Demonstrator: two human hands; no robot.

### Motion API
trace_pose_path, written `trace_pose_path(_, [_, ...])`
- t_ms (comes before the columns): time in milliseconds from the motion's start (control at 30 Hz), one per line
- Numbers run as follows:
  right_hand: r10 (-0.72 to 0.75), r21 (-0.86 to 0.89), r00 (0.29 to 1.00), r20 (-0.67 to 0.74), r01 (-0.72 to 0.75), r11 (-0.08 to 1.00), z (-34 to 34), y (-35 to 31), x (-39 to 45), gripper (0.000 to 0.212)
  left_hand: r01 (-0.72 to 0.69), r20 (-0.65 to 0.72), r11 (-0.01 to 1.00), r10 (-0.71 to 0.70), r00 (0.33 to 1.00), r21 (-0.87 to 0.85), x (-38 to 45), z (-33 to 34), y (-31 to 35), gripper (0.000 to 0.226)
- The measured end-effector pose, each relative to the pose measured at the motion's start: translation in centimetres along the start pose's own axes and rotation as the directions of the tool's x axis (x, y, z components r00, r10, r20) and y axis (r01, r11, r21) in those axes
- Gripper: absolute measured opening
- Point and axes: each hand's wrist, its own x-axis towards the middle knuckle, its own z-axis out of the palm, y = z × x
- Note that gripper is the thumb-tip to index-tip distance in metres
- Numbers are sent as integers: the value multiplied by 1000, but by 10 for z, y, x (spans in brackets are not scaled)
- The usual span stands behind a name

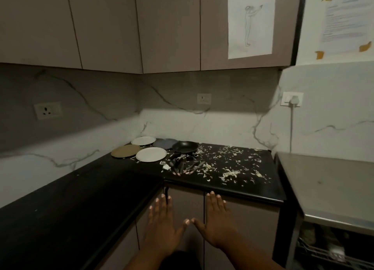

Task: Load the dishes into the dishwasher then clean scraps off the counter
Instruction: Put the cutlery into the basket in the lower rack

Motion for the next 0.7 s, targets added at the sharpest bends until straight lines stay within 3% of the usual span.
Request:
trace_pose_path(133, [22,18,999,31,-23,1000,14,2,68,113,50,46,998,-48,998,-34,56,20,-10,127])
trace_pose_path(200, [37,35,998,56,-39,999,23,1,101,130,83,74,996,-81,994,-24,88,27,-19,128])
trace_pose_path(267, [39,-4,994,103,-39,999,28,0,135,131,96,123,995,-94,988,-8,128,32,-32,115])
trace_pose_path(367, [63,-131,984,166,-42,991,25,0,199,93,89,127,994,-81,989,-61,200,38,-54,85])
trace_pose_path(500, [144,-123,987,74,-134,983,9,-2,286,49,39,115,989,-23,993,-145,299,43,-76,57])
trace_pose_path(700, [327,94,942,69,-333,938,16,14,373,29,-8,182,979,46,982,-203,403,75,-73,36])
